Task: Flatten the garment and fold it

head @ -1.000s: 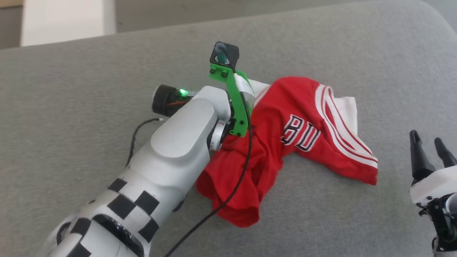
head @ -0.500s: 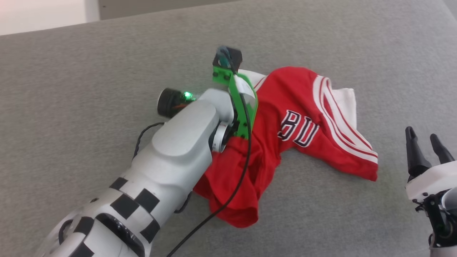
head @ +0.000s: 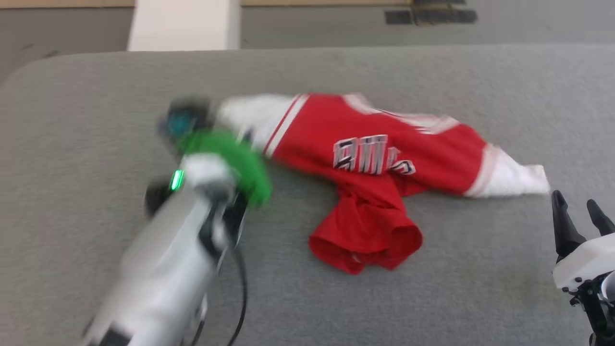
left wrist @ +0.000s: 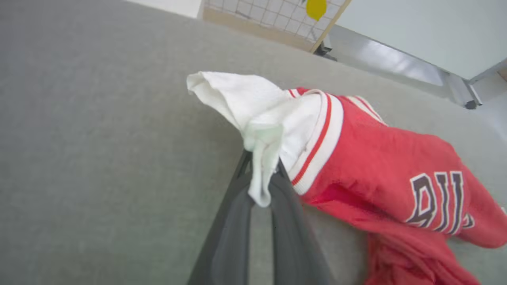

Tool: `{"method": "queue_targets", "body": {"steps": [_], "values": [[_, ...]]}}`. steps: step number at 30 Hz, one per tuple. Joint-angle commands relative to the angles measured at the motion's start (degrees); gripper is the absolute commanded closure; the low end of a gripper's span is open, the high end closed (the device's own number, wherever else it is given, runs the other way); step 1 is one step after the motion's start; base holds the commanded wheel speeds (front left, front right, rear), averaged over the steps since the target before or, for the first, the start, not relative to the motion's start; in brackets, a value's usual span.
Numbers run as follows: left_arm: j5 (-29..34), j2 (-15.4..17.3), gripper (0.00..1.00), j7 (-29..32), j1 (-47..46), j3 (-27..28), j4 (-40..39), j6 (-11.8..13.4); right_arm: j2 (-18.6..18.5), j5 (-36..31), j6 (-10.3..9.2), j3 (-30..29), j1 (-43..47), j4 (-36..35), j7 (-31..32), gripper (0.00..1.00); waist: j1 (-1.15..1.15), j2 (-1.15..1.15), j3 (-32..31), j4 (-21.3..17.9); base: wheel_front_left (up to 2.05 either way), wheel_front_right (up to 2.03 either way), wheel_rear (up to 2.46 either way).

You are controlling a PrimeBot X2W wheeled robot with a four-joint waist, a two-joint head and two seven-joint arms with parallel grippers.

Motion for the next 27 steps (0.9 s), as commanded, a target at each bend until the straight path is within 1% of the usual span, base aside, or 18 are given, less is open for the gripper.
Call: {"method": "queue_targets", "body": {"steps": [1, 4, 5, 6, 9, 10, 11, 12, 15, 17, 18, 20, 21, 22, 23, 24, 25, 27], "values": [[-1.43, 1.4, 1.0, -0.43, 5.98, 0.43, -1.29, 1.45, 0.1, -0.7, -0.09, 0.07, 0.96, -0.65, 0.46, 0.0, -0.01, 0.0, -6.12, 6.98, 0.0, 0.0, 0.0], [-4.4, 3.87, 1.0, -0.88, 18.08, 1.8, -5.37, 4.57, 0.16, -0.99, -0.09, -0.08, 1.66, -1.6, 1.17, 0.0, -0.01, 0.0, -6.7, 8.44, 0.0, 0.0, 0.0], [-5.15, 4.11, 1.0, -0.83, 20.96, 1.87, -6.41, 5.18, 0.17, -1.05, -0.09, -0.2, 1.85, -1.8, 1.33, 0.0, -0.01, 0.0, -6.85, 8.8, 0.0, 0.0, 0.0], [-6.37, 3.93, 1.0, -0.88, 24.03, 2.16, -7.81, 5.54, 0.19, -1.12, -0.09, -0.34, 2.13, -2.06, 1.56, 0.0, -0.01, 0.0, -6.94, 9.29, 0.0, 0.0, 0.0], [-8.31, 3.52, 1.0, -0.76, 29.02, 2.35, -10.34, 6.11, 0.21, -0.99, -0.09, -0.47, 2.76, -2.43, 2.04, 0.0, -0.01, 0.0, -7.16, 10.23, 0.0, 0.0, 0.0], [-9.16, 3.11, 0.62, -1.3, 30.05, 3.06, -11.28, 5.99, 0.21, -0.86, -0.09, -0.49, 2.9, -2.42, 2.1, 0.0, -0.01, 0.0, -7.22, 10.43, 0.0, 0.0, 0.0], [-9.53, 3.02, 0.08, -1.61, 30.59, 3.38, -11.87, 5.83, 0.22, -0.77, -0.09, -0.46, 2.99, -2.36, 2.11, 0.0, -0.01, 0.0, -7.3, 10.54, 0.0, 0.0, 0.0], [-10.24, 2.79, 0.0, -2.07, 31.14, 4.08, -12.84, 5.44, 0.22, -0.63, -0.09, -0.37, 3.08, -2.24, 2.1, 0.0, -0.01, 0.0, -7.4, 10.6, 0.0, 0.0, 0.0], [-12.52, 2.45, 0.0, -4.69, 32.31, 7.77, -16.4, 4.31, 0.22, -0.25, -0.09, 0.11, 3.13, -1.83, 2.03, 0.0, -0.01, 0.0, -7.66, 10.39, 0.0, 0.0, 0.0], [-14.04, 2.49, 0.0, -7.91, 33.19, 11.54, -19.8, 3.13, 0.23, -0.12, -0.09, 0.57, 3.05, -1.5, 1.96, 0.0, -0.01, 0.0, -7.75, 10.0, 0.0, 0.0, 0.0], [-13.88, 3.05, 0.0, -10.32, 33.57, 13.48, -21.53, 2.52, 0.23, -0.03, -0.09, 0.8, 2.98, -1.32, 1.91, 0.0, -0.01, 0.0, -7.77, 9.79, 0.0, 0.0, 0.0], [-11.56, 4.56, 0.0, -15.69, 34.01, 16.14, -23.93, 1.79, 0.23, -0.01, -0.09, 1.08, 2.78, -1.09, 1.89, 0.0, -0.01, 0.0, -7.64, 9.5, 0.0, 0.0, 0.0], [-9.36, 5.39, 0.0, -18.54, 34.06, 16.88, -24.86, 1.94, 0.23, -0.18, -0.09, 1.12, 2.62, -0.97, 2.0, 0.0, -0.01, 0.0, -7.54, 9.42, 0.0, 0.0, 0.0], [-5.62, 6.57, 0.0, -20.88, 33.98, 17.37, -25.72, 2.31, 0.23, -0.72, -0.09, 1.22, 2.33, -0.8, 2.36, 0.0, -0.01, 0.0, -7.32, 9.37, 0.0, 0.0, 0.0], [-2.67, 7.2, 0.0, -21.76, 34.02, 17.28, -26.17, 2.54, 0.23, -1.25, -0.09, 1.33, 1.96, -0.68, 2.73, 0.0, -0.01, 0.0, -7.07, 9.4, 0.0, 0.0, 0.0], [1.77, 7.8, 0.0, -22.46, 33.85, 17.44, -26.68, 3.18, 0.23, -1.78, -0.09, 1.45, 1.3, -0.51, 3.26, 0.0, -0.01, 0.0, -6.69, 9.49, 0.0, 0.0, 0.0], [5.13, 7.8, 0.0, -22.71, 33.78, 17.59, -27.12, 3.52, 0.2, -2.09, -0.09, 1.55, 0.61, -0.31, 3.84, 0.0, -0.01, 0.0, -6.32, 9.57, 0.0, 0.0, 0.0], [13.37, 6.22, 0.0, -22.82, 33.44, 19.59, -29.15, 4.18, -0.66, -2.94, -0.09, 2.01, -1.28, 0.37, 5.43, 0.0, -0.01, 0.0, -5.3, 10.01, 0.0, 0.0, 0.0]]}}
